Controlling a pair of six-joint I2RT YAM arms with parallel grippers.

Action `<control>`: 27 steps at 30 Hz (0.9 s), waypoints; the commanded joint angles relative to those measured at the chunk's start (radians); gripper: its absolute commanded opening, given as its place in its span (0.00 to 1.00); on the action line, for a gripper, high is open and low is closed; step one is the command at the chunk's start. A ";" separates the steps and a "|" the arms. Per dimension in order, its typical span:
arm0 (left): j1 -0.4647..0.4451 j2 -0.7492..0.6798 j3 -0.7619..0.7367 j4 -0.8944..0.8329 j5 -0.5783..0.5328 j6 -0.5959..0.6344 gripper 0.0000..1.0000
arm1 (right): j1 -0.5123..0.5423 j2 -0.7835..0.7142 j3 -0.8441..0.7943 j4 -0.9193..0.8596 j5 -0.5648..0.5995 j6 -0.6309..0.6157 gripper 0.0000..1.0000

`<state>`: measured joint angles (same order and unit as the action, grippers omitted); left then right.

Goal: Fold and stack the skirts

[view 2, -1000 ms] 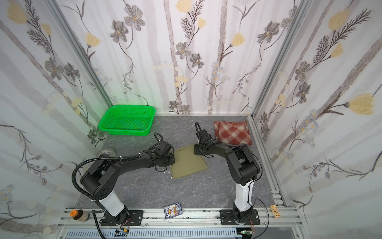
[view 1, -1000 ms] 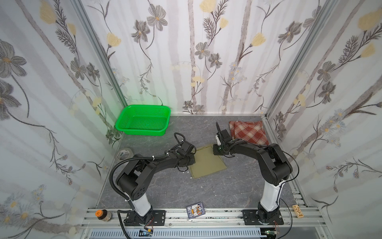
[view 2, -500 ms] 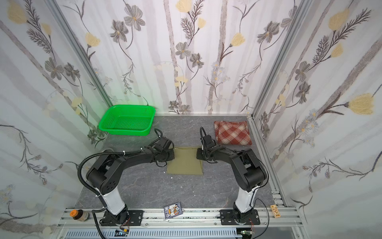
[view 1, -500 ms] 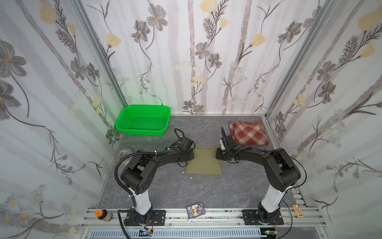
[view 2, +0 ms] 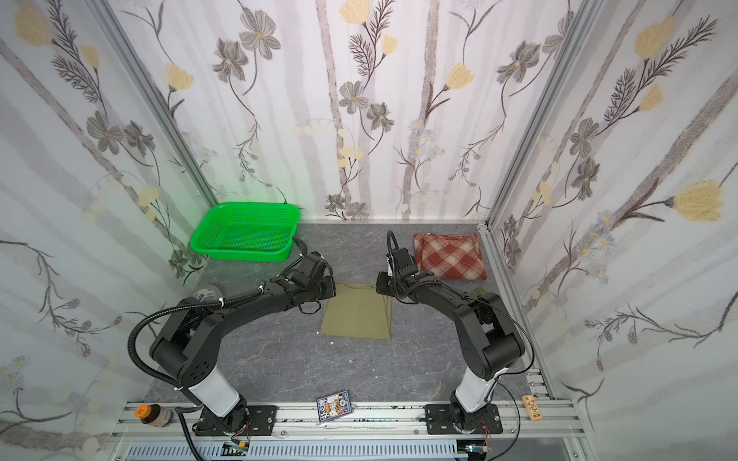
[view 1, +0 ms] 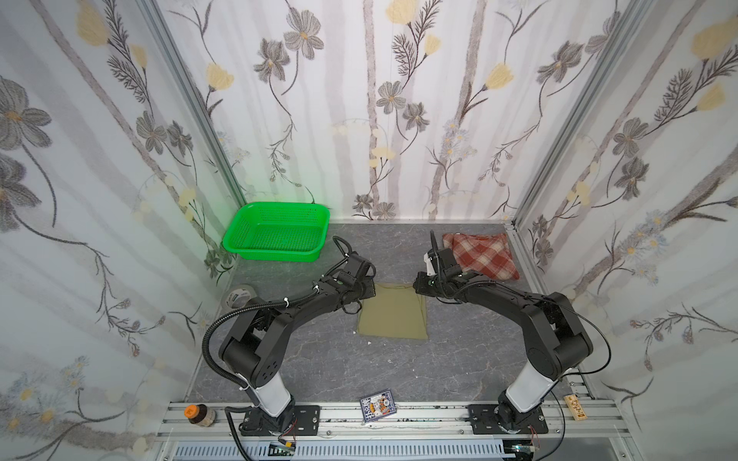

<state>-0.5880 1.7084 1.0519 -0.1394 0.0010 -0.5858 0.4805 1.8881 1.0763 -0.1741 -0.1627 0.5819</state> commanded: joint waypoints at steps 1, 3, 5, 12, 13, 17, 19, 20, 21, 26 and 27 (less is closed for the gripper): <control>0.001 0.043 0.022 0.003 -0.018 0.006 0.17 | 0.000 0.035 0.022 0.006 0.020 -0.029 0.17; 0.001 0.073 0.030 0.006 -0.031 0.003 0.16 | 0.000 0.051 0.024 0.010 0.023 -0.030 0.17; 0.002 0.099 0.040 0.007 -0.040 0.006 0.16 | 0.000 0.064 0.024 0.013 0.025 -0.031 0.16; 0.004 0.154 0.059 0.012 -0.065 0.002 0.14 | -0.002 0.030 -0.025 0.015 0.038 -0.042 0.11; 0.004 0.153 0.057 0.014 -0.071 -0.001 0.14 | -0.002 0.017 -0.036 0.015 0.039 -0.046 0.11; 0.004 0.119 0.034 0.012 -0.083 -0.004 0.14 | -0.005 -0.062 -0.115 0.020 -0.027 -0.069 0.38; 0.004 0.092 0.020 0.013 -0.087 0.000 0.15 | -0.006 -0.096 -0.164 0.030 -0.075 -0.082 0.50; 0.004 0.075 0.014 0.012 -0.087 0.001 0.15 | -0.006 -0.109 -0.187 0.034 -0.107 -0.093 0.56; 0.004 0.058 0.007 0.012 -0.085 0.001 0.15 | -0.005 -0.122 -0.210 0.041 -0.130 -0.098 0.58; 0.004 0.007 -0.002 0.011 -0.046 0.003 0.16 | -0.007 -0.139 -0.289 0.081 -0.144 -0.091 0.59; 0.004 -0.001 -0.004 0.012 -0.038 0.000 0.16 | -0.007 -0.139 -0.299 0.089 -0.144 -0.089 0.59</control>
<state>-0.5854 1.7271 1.0550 -0.1307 -0.0502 -0.5838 0.4736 1.7569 0.7956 -0.1532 -0.2741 0.5037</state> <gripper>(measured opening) 0.158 0.586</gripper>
